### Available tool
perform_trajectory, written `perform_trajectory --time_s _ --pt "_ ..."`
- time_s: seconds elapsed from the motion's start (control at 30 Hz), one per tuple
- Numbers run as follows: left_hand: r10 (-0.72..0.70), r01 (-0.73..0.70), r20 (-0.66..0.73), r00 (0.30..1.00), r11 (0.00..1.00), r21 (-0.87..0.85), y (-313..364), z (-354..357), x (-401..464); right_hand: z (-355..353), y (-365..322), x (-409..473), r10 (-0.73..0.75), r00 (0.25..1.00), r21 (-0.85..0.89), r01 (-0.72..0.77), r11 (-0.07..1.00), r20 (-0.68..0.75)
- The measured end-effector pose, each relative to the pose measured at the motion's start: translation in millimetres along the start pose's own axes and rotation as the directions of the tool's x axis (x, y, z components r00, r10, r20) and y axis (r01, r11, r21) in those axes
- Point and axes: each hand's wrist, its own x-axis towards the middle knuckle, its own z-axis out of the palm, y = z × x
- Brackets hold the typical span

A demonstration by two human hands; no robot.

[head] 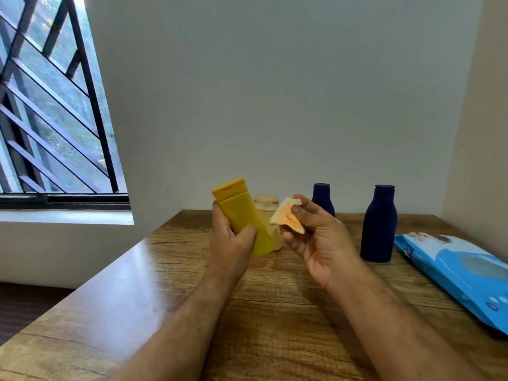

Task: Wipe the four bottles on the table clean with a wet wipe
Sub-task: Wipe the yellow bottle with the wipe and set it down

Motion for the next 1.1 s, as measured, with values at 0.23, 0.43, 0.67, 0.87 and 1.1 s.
perform_trajectory --time_s 0.23,0.43,0.67,0.87,1.1 --pt "-0.009 0.013 -0.069 0.998 0.998 0.055 -2.8 -5.8 0.8 -1.5 -3.8 -1.4 0.06 0.998 0.16 -0.061 0.985 0.016" --pt "-0.025 0.061 -0.17 0.985 0.976 0.21 -5.4 -11.8 8.4 1.4 2.3 0.0 0.041 0.999 0.173 -0.046 0.984 0.034" --pt "-0.08 0.123 -0.129 0.988 0.918 0.376 -16.2 -12.3 10.5 -3.0 15.8 6.8 0.0 0.999 -0.122 -0.004 0.993 -0.036" --pt "-0.109 0.165 -0.15 0.983 0.882 0.442 -25.5 -8.6 16.1 -7.8 31.0 18.1 -0.081 0.99 -0.37 0.031 0.928 -0.119" --pt "-0.182 0.263 -0.205 0.962 0.828 0.496 -41.9 -11.8 26.3 -9.6 36.4 20.4 -0.105 0.99 -0.525 0.04 0.85 -0.095"
